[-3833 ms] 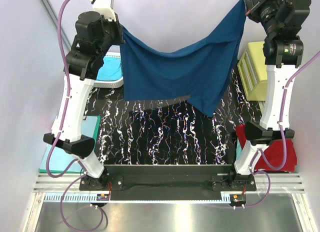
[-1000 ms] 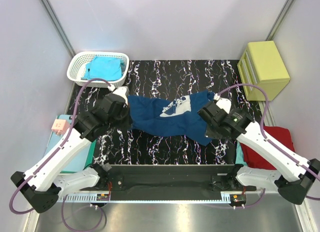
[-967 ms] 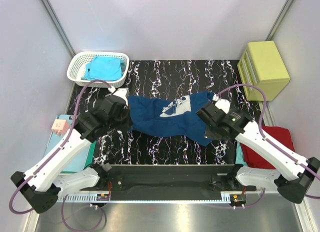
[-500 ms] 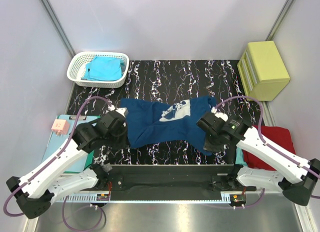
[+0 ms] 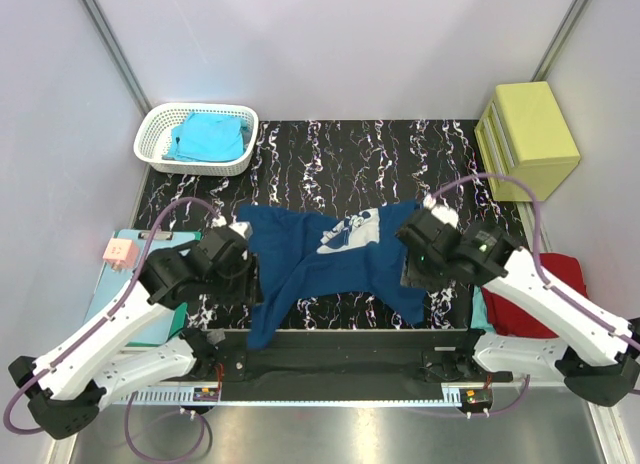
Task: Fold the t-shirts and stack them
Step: Flatten out the tshirt
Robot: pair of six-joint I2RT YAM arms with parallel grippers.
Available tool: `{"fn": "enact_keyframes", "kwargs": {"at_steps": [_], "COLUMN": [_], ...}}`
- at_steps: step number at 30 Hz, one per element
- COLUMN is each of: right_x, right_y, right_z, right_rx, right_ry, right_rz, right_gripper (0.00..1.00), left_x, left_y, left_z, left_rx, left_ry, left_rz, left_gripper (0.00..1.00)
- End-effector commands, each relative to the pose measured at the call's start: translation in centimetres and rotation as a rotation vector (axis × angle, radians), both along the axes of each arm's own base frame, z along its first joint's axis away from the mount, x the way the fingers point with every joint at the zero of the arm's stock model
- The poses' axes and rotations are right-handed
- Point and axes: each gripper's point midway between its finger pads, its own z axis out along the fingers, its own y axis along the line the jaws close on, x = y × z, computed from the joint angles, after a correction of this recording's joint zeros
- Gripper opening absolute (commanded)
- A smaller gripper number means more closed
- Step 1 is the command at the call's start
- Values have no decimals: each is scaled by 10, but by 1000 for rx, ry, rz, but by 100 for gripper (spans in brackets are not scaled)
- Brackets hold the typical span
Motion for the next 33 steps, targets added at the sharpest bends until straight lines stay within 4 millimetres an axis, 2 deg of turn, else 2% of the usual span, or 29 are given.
{"fn": "enact_keyframes", "kwargs": {"at_steps": [1,2,5,6,8,9,10,11,12,13,15,16,17,18,19,20,21,23,24,25,27,28,30,32,33], "right_x": [37,45,71,83,101,120,126,139,156,165,186,199,211,222,231,240,250,263,270,273,279,281,284,288,291], "right_y": [-29,-25,-19,-12,-17,-12,-6,-23,-17,-17,-18,-19,-17,-17,-19,-18,-19,-18,-19,-18,-16,-18,-23,-36,-39], "right_z": [53,66,73,75,54,52,40,25,17,10,10,-2,6,-5,-6,-1,-10,-17,-28,-31,-37,-38,-49,-61,-73], "right_rx": [-152,-142,-197,-188,-179,-127,-76,-82,-63,-71,-101,-155,-167,-209,-234,-241,-268,-262,-272,-267,-269,-279,-306,-325,-332], "right_ry": [-226,-267,-334,-369,-321,-344,-301,-268,-275,-269,-296,-280,-306,-286,-290,-306,-296,-290,-262,-255,-242,-243,-233,-211,-184], "right_rz": [-26,-27,-17,4,-36,-54,-52,-119,-125,-132,-136,-139,-141,-131,-136,-138,-134,-128,-125,-122,-117,-123,-128,-155,-167], "right_gripper": [53,60,63,63,63,62,60,59,56,56,54,54,53,53,53,53,54,53,52,52,51,51,51,51,50], "left_x": [52,61,93,106,133,149,170,179,193,209,233,245,256,265,273,278,288,301,312,317,325,328,334,338,341], "left_y": [-32,-32,-40,-47,-48,-53,-44,-45,-45,-35,-32,-24,-22,-21,-14,-14,-13,-5,-4,0,-3,-2,-2,-1,-1], "left_z": [57,62,80,87,86,92,83,82,85,85,72,73,56,58,53,47,36,24,10,4,-4,-15,-21,-39,-41], "left_rx": [-119,-102,-68,-82,-78,-119,-105,-127,-143,-133,-107,-97,-62,-50,-32,-30,-18,-15,-13,-30,-66,-58,-52,-30,-31], "left_ry": [-249,-290,-382,-428,-442,-473,-447,-437,-459,-461,-445,-445,-409,-414,-402,-379,-364,-335,-301,-276,-240,-216,-210,-175,-171], "left_rz": [-5,-17,3,-11,22,39,96,108,125,168,188,219,211,212,232,222,223,243,254,264,267,273,275,275,274], "left_gripper": [63,66,72,72,72,72,71,68,68,67,65,65,64,63,61,60,58,54,51,42,33,26,24,23,24]}}
